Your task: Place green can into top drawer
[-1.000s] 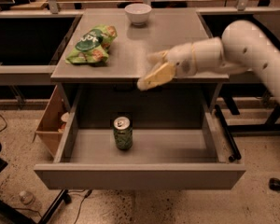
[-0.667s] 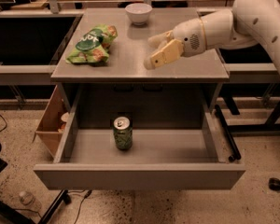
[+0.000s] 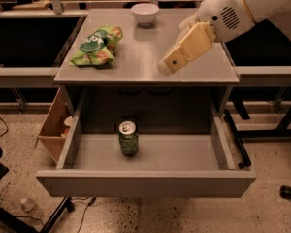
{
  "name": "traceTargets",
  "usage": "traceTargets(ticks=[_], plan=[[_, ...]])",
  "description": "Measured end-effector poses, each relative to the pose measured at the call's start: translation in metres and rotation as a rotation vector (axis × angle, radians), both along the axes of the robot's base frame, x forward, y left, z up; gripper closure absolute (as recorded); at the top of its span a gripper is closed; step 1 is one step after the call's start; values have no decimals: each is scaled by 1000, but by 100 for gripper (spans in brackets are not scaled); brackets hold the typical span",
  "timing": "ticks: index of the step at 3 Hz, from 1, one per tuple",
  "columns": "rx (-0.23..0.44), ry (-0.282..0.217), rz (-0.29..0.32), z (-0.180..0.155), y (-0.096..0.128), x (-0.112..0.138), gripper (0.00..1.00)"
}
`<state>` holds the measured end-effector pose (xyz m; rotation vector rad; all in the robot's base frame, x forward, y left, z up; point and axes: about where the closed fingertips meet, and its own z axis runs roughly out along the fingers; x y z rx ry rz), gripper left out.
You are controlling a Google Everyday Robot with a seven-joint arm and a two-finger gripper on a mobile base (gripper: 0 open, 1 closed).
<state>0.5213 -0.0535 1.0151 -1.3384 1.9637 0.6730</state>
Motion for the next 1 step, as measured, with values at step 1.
traceTargets(ticks=[1], plan=[[-165,-86,-134,4,-2,-28,0]])
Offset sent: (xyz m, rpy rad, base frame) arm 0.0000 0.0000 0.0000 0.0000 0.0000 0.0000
